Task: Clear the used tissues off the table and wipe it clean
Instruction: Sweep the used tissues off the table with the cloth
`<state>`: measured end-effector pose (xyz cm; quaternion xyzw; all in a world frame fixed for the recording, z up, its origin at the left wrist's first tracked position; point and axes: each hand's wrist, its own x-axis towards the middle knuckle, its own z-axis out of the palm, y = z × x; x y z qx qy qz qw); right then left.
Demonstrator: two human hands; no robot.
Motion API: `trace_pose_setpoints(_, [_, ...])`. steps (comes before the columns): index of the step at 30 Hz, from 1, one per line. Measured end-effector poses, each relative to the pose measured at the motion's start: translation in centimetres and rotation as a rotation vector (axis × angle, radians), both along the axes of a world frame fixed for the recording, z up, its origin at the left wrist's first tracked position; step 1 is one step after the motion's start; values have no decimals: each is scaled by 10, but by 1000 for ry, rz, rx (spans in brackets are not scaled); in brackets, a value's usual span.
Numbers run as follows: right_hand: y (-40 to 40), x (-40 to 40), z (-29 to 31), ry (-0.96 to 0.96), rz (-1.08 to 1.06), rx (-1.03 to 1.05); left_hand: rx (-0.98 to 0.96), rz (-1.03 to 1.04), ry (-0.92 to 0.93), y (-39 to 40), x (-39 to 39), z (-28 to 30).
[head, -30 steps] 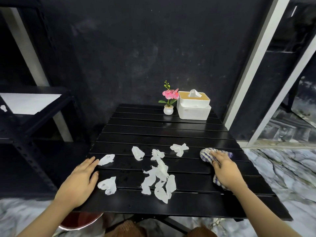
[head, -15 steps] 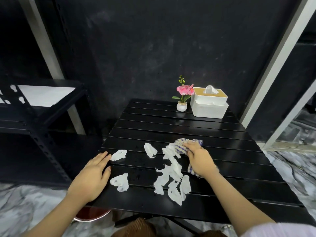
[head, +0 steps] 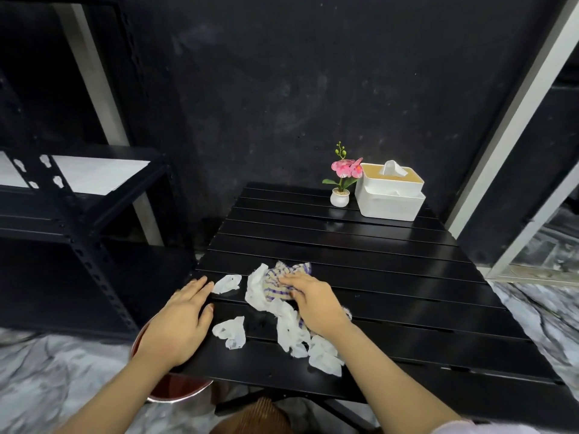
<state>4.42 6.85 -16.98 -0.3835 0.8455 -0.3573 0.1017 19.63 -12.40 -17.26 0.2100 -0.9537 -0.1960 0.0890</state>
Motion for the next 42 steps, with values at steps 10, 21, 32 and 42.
trace_pose_setpoints(10, [83, -22, 42, -120, -505, -290, -6, -8, -6, -1, 0, -1])
trace_pose_setpoints(21, [237, -39, 20, -51, -1025, -53, 12, -60, -74, -6, 0, 6])
trace_pose_setpoints(32, [158, -60, 22, -49, -744, 41, 37, -33, -24, -10, 11, 2])
trace_pose_setpoints(42, [43, -84, 12, 9, -380, 106, 49, -30, 0, -16, 7, -5])
